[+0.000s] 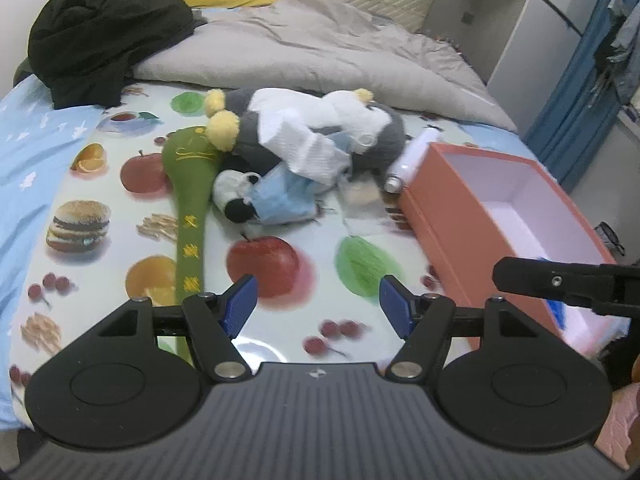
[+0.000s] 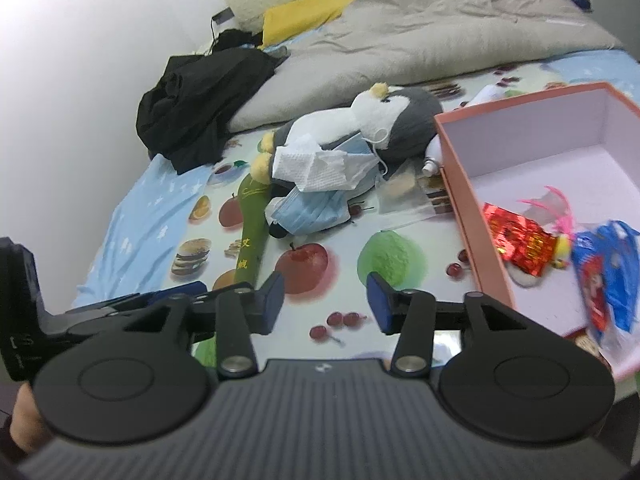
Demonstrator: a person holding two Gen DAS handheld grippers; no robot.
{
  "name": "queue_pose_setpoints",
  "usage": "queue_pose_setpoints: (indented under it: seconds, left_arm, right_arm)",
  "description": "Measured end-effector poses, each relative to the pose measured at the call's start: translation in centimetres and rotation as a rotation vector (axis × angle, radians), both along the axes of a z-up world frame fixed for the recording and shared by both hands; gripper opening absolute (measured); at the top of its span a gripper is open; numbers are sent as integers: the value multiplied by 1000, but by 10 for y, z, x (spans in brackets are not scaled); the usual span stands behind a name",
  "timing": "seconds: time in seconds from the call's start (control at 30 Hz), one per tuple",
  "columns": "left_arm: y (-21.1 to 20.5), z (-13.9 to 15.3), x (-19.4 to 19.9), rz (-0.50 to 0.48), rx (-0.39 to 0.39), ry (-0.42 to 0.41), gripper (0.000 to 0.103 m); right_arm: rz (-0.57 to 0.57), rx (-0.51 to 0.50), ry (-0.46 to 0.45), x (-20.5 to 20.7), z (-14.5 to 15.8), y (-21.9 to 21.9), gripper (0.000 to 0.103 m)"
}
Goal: Organize soft objects
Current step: 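Withdraw both tools and move them back toward the penguin plush pile, then grasp the white towel with the right tool while the left tool grasps the blue mask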
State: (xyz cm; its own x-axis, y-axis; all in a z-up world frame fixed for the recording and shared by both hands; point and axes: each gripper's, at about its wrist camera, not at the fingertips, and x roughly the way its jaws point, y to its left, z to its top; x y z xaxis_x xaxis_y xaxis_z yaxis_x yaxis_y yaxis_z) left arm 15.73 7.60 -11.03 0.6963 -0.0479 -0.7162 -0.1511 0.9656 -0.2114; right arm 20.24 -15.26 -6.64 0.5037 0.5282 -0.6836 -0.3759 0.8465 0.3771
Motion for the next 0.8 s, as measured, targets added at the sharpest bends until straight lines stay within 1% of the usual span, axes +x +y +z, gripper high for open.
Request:
queue_pose_setpoints:
  seconds: [0.03, 0.13, 0.23, 0.27, 0.47, 0.5, 0.63, 0.7, 0.73, 0.8]
  left_arm:
    - [5, -4, 7, 10, 1, 5, 72]
    - [18, -15, 32, 9, 0, 11, 72]
    - [25, -23, 55, 6, 63, 4, 72]
    - [28, -26, 64, 3, 73, 5, 72]
    - [45, -48, 112, -12, 73, 10, 71]
    - [47, -50, 118, -8, 80, 0, 68]
    - [53, -63, 140, -32, 71, 1, 63]
    - [55, -70, 149, -37, 71, 11, 57]
    - [56, -73, 152, -37, 69, 15, 55]
    - [57, -79, 157, -45, 62, 22, 47]
  right_arm:
    - [2, 0, 7, 8, -3, 3, 58]
    - [15, 3, 21, 32, -12, 14, 58]
    - [30, 6, 32, 57, -22, 26, 58]
    - [33, 9, 38, 66, -26, 31, 58]
    - [63, 18, 66, 114, -50, 62, 58]
    - [66, 27, 73, 121, -54, 67, 58]
    - [75, 55, 82, 150, -68, 88, 58]
    - [80, 71, 91, 162, -76, 97, 58]
    - [83, 73, 97, 167, -80, 102, 58]
    - [86, 75, 116, 176, -89, 111, 58]
